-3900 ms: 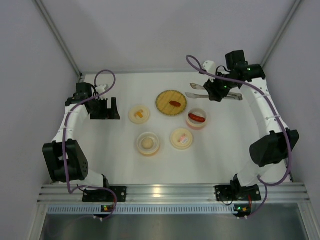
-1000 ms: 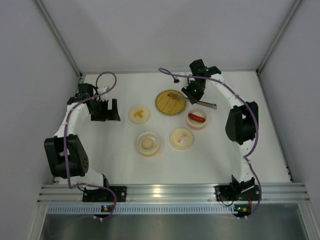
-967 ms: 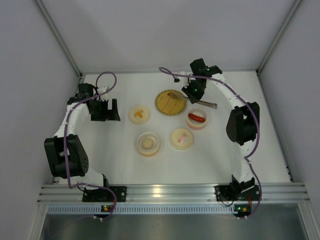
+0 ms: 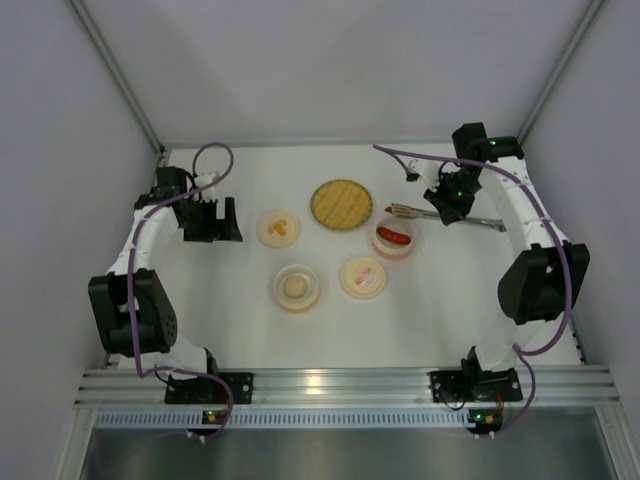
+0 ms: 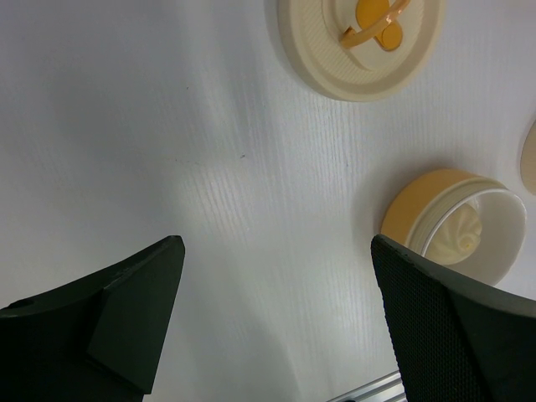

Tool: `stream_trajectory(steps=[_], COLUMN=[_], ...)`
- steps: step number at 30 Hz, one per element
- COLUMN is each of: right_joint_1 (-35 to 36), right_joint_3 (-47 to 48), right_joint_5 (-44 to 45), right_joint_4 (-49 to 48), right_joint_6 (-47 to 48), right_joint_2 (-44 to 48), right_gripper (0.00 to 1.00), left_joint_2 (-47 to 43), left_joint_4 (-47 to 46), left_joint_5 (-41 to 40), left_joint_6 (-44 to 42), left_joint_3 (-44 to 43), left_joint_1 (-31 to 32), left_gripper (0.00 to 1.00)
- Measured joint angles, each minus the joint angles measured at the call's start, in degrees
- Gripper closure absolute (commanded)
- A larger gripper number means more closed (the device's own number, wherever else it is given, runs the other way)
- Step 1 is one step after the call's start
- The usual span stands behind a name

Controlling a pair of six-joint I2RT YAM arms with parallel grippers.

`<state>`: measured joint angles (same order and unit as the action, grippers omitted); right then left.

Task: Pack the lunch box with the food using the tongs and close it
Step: Place the fake food in the packing box.

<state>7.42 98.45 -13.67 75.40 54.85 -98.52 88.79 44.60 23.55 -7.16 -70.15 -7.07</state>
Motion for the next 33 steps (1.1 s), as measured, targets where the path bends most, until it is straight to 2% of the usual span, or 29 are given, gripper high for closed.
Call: stream_trajectory(steps=[8,24,33], right_joint_1=[0.0,-0.07,-0.07], right_joint_3=[-0.09,-3.91,-3.98], right_joint_5=[0.09,1.01,1.07], right_joint_4=[-0.02,0.07,-0.04], right_joint_6=[0.11,0.52,-0.44], right_joint_2=[-4.76,-5.16,-5.18], right_gripper=[1.0,1.0,0.83], left_joint_2=[0.0,0.0,0.0], left_joint_4=[-0.07,-1.05,-1.05], left_joint_5=[0.0,0.02,0.0], left_joint_6=[0.24,0.83,0.87], left_joint_3=[0.02,0.13,0.13], left_joint_1=[0.0,0.0,0.0], left_gripper=[0.02,0.02,0.02])
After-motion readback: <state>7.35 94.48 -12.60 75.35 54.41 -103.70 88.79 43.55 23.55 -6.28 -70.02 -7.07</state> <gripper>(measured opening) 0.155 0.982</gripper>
